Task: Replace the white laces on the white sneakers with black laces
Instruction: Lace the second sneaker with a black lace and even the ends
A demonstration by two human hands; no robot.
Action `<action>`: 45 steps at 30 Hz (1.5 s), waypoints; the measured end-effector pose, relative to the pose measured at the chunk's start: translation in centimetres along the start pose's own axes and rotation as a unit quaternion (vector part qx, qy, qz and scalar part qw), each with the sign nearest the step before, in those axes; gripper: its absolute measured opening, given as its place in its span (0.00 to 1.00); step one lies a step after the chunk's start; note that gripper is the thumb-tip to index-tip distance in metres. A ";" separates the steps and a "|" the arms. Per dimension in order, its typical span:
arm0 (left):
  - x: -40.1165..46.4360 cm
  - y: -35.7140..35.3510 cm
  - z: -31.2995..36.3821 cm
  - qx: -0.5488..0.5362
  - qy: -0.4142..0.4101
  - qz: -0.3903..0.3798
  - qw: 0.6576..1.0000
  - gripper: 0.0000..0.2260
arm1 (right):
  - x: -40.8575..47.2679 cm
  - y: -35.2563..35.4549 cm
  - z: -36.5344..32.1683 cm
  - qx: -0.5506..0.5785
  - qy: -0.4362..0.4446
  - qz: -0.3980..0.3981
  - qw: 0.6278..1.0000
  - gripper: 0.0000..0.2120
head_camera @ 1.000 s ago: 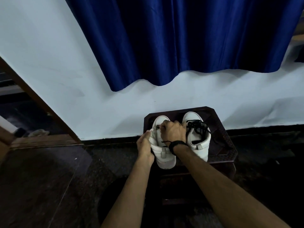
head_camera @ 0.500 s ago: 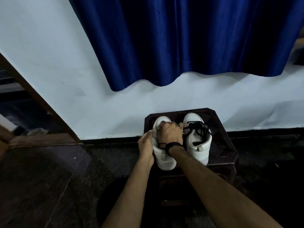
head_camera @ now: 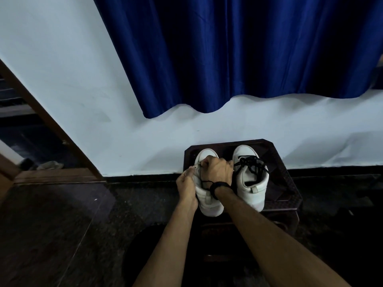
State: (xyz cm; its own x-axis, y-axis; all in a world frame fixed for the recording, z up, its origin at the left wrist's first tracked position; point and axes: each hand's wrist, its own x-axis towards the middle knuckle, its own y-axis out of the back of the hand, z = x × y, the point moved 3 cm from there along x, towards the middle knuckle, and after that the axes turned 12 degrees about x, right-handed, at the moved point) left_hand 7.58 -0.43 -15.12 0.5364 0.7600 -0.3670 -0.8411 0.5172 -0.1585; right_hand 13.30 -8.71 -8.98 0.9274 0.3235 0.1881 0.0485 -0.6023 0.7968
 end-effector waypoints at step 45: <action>3.8 7.7 10.5 0.228 -0.036 -0.087 0.969 0.10 | -0.3 -0.1 0.6 -0.097 0.057 0.068 0.991 0.13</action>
State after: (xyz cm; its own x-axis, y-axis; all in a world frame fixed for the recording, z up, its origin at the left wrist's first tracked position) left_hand 3.88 10.60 -8.14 0.6844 0.6629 -0.3035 -0.6285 0.7474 0.2152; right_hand 13.25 -9.19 -9.45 0.8716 0.3362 0.3567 -0.1571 -0.4977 0.8530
